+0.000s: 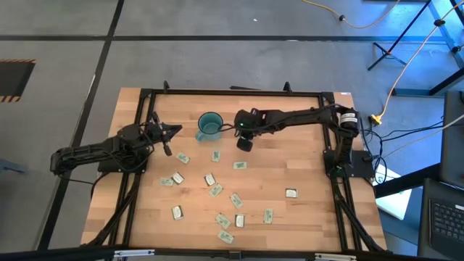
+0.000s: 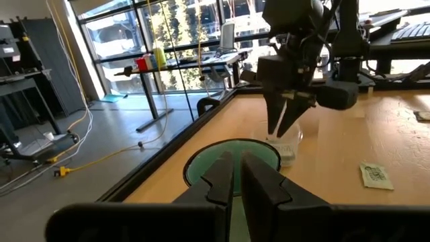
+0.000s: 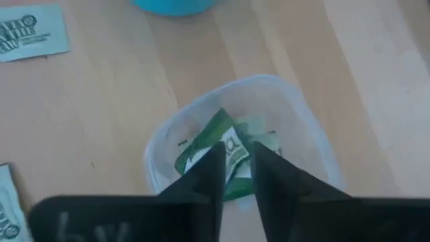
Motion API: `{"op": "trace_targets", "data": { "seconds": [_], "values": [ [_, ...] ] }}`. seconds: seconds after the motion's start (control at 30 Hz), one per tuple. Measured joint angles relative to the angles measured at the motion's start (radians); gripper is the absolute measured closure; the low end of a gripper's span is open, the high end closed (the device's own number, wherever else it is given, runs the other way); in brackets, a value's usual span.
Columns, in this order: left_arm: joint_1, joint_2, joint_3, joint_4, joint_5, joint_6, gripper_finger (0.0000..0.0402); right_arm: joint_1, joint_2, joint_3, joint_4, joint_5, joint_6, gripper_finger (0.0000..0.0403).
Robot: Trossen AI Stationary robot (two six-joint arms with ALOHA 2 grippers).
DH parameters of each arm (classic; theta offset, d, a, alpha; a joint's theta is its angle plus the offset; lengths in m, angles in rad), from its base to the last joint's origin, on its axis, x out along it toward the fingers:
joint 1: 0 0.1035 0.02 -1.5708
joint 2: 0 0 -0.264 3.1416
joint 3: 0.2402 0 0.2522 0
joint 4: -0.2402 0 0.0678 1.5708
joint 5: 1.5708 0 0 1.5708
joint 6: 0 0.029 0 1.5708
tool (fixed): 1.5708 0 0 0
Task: Pick and place items into bin
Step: Put the green stevia packet into the transparent bin, then put the white stevia packet into the transparent bin
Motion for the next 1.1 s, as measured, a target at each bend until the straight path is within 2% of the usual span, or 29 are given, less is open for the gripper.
{"op": "trace_targets", "data": {
  "seconds": [0.23,0.47,0.57,0.8,1.1],
  "values": [
    [0.000,0.002,0.000,0.001,0.000,0.000,0.0382,0.022,-0.040,0.049,-0.065,-0.005,-0.007,0.0290],
    [0.000,0.006,0.000,0.001,0.000,0.000,0.0382,0.124,-0.069,0.065,-0.122,-0.149,-0.029,0.0290],
    [0.000,0.006,0.000,0.000,0.000,0.000,0.0382,0.184,-0.065,0.063,-0.152,-0.159,-0.029,0.0290],
    [0.000,0.006,0.000,0.000,0.000,0.000,0.0382,0.286,-0.043,-0.015,-0.048,-0.164,-0.031,0.0290],
    [0.000,0.011,0.000,0.001,0.002,0.000,0.0382,0.298,-0.033,-0.097,0.057,-0.122,-0.026,0.0290]
  ]
}}
